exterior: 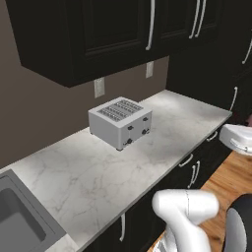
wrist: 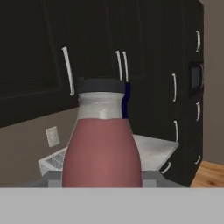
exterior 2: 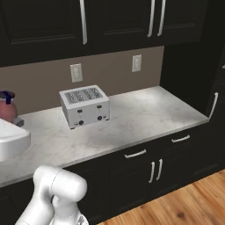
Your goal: Move the drinks to the dining counter.
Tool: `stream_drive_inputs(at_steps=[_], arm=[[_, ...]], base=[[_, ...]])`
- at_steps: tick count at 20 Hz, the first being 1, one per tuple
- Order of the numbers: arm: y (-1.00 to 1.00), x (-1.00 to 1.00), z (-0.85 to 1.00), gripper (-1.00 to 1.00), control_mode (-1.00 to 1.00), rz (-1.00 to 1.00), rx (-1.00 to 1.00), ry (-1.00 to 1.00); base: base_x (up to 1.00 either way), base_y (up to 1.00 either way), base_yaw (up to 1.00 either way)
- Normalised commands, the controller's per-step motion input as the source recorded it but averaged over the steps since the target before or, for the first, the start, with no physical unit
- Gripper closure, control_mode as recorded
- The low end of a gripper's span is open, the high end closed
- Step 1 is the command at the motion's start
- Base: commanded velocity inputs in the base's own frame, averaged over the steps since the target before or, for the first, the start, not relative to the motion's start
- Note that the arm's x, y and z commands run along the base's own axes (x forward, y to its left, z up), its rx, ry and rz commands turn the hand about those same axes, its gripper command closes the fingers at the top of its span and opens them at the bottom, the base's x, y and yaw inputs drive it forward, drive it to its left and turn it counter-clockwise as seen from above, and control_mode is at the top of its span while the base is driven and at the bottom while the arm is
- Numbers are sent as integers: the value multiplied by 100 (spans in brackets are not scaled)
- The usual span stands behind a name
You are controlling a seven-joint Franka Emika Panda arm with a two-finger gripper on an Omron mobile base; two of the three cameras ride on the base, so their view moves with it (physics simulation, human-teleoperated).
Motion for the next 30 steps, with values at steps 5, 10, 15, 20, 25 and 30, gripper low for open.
stream_drive_inputs(at_steps=[5, 10, 15, 20, 25, 30], arm=[[1, -24, 0, 100, 100, -5, 1, -5], [0, 0, 0, 100, 100, 0, 0, 0], [0, 0, 0, 100, 100, 0, 0, 0], [0, 0, 0, 100, 100, 0, 0, 0], [0, 0, 0, 100, 100, 0, 0, 0], [0, 0, 0, 100, 100, 0, 0, 0]], base=[[-42, 4, -7], [-96, 2, -4], [-100, 33, 1], [-100, 87, 7], [-100, 10, 4], [-100, -23, 0]])
